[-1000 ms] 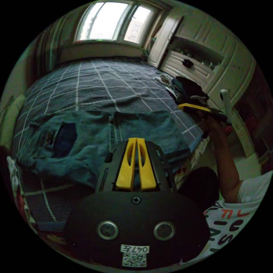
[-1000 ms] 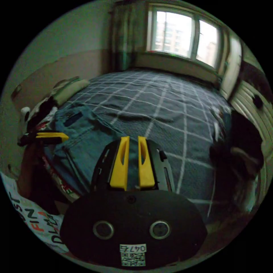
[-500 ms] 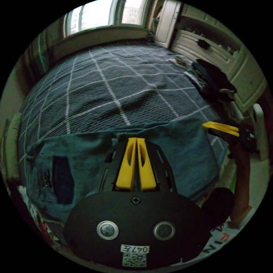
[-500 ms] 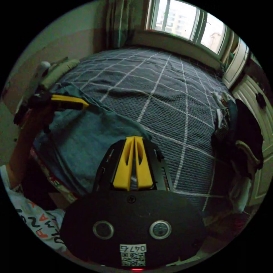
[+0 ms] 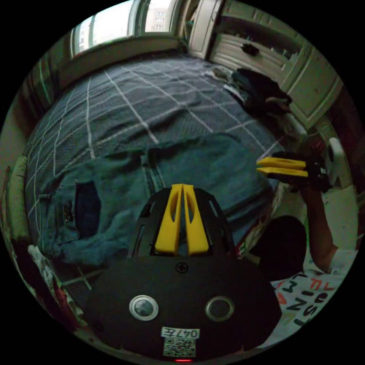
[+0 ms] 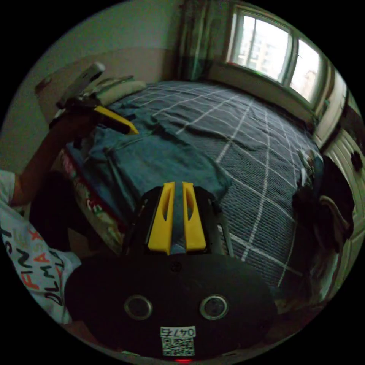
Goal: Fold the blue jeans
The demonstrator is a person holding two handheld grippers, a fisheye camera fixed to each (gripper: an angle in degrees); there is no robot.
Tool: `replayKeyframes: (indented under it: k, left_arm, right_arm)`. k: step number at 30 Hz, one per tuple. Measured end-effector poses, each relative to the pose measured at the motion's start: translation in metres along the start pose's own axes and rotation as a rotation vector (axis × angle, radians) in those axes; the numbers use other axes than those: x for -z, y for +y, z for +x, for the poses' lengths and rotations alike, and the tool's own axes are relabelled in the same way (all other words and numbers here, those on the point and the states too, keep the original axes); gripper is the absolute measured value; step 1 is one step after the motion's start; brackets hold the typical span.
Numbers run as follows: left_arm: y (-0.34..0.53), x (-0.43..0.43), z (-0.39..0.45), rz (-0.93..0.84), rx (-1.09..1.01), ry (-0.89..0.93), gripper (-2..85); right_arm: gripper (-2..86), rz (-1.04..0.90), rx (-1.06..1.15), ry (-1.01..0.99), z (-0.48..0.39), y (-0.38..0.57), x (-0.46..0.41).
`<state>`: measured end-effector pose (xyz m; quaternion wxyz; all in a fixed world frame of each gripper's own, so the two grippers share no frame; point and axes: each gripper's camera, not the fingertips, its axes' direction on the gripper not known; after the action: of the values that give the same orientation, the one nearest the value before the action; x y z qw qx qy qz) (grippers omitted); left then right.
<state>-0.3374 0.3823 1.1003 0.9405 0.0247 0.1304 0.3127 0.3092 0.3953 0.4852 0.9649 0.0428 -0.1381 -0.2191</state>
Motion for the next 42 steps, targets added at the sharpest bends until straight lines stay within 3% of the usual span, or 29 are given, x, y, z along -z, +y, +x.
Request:
replayKeyframes:
  k: [3,7,11,13,17,20,24,26,30,37,42]
  left_arm:
    - [0.015,-0.022,-0.006,-0.077,0.013,-0.048,-1.0]
    - [0.028,-0.003,-0.045,-0.072,0.19,0.128,-1.0]
    - [0.053,0.036,-0.033,-0.034,0.104,-0.052,-1.0]
    - [0.064,0.029,-0.039,-0.085,0.098,-0.076,-1.0]
    - [0.106,0.071,-0.068,0.092,0.245,0.033,-0.8]
    - [0.159,0.119,-0.105,0.278,0.424,0.069,-0.5]
    - [0.219,0.151,-0.178,0.38,0.701,0.106,3.4]
    - [0.249,0.17,-0.224,0.433,0.843,0.084,8.5]
    - [0.264,0.196,-0.267,0.436,0.92,-0.086,10.4]
    - [0.273,0.18,-0.352,0.466,1.174,0.01,13.1]
    - [0.278,0.16,-0.39,0.486,1.275,0.077,14.7]
  right_arm:
    - [1.0,-0.115,0.111,0.04,-0.026,0.004,-0.022]
    - [0.6,-0.035,0.004,-0.056,-0.02,0.02,-0.018]
    - [0.0,0.041,0.048,0.031,-0.038,0.019,0.009]
    - [-0.2,-0.121,0.071,0.018,-0.047,0.02,-0.014]
    - [0.4,-0.057,-0.016,0.021,-0.052,0.017,-0.002]
    - [0.7,0.166,-0.055,0.069,-0.068,0.016,0.034]
    - [0.4,0.408,-0.152,0.026,-0.102,0.012,0.053]
    - [0.3,0.45,-0.132,0.04,-0.119,-0.003,0.047]
    - [1.1,0.415,-0.032,-0.051,-0.144,-0.078,0.013]
    - [4.9,0.361,0.143,-0.286,-0.194,-0.221,-0.057]
    - [6.3,0.31,0.313,-0.178,-0.222,-0.297,-0.105]
